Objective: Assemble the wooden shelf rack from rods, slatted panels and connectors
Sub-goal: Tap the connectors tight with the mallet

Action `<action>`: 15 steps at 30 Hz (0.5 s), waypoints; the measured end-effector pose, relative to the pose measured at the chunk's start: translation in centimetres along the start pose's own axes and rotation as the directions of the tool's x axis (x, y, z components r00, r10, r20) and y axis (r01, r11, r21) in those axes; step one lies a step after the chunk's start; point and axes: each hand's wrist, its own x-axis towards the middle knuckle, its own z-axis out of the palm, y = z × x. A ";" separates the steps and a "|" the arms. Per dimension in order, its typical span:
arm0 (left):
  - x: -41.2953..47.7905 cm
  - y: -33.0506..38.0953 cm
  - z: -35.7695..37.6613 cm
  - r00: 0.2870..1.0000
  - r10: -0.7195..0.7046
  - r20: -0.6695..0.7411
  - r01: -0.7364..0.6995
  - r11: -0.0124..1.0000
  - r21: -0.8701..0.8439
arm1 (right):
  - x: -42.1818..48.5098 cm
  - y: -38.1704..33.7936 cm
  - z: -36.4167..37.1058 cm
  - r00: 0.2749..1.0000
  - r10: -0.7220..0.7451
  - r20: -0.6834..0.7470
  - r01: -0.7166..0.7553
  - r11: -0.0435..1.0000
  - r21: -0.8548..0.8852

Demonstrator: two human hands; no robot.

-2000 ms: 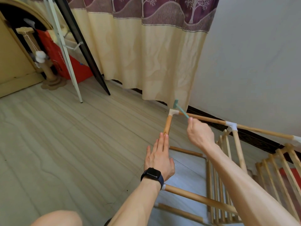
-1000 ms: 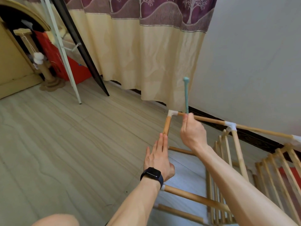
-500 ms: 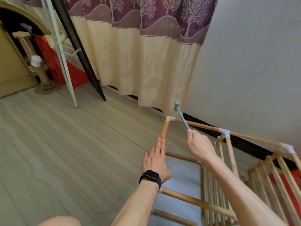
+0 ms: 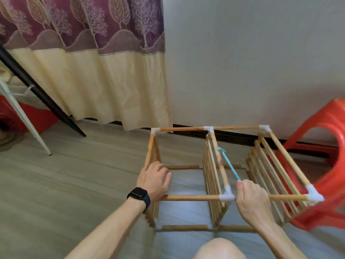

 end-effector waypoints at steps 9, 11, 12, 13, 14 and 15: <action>-3.1 6.6 0.1 0.938 0.201 0.282 -0.186 0.979 -0.079 | 0.0 -0.8 0.3 0.992 -0.055 0.112 0.070 0.988 -0.134; -2.6 6.1 -0.9 0.948 0.213 0.237 -0.200 0.977 -0.075 | 1.2 -1.4 -0.6 0.988 -0.120 0.094 0.130 0.985 -0.110; -2.3 5.8 -1.7 0.955 0.214 0.204 -0.205 0.976 -0.068 | 2.0 -1.8 -1.0 0.985 -0.141 0.099 0.149 0.985 -0.089; -1.8 5.5 -2.5 0.963 0.213 0.166 -0.205 0.977 -0.065 | 3.0 -2.3 -1.6 0.981 -0.163 0.108 0.173 0.981 -0.084; -1.3 5.2 -3.5 0.970 0.212 0.123 -0.206 0.977 -0.061 | 4.1 -3.0 -2.3 0.981 -0.164 0.107 0.171 0.984 -0.052; -0.8 5.0 -4.6 0.974 0.212 0.077 -0.208 0.977 -0.053 | 5.1 -3.8 -3.2 0.983 -0.159 0.090 0.160 0.987 0.003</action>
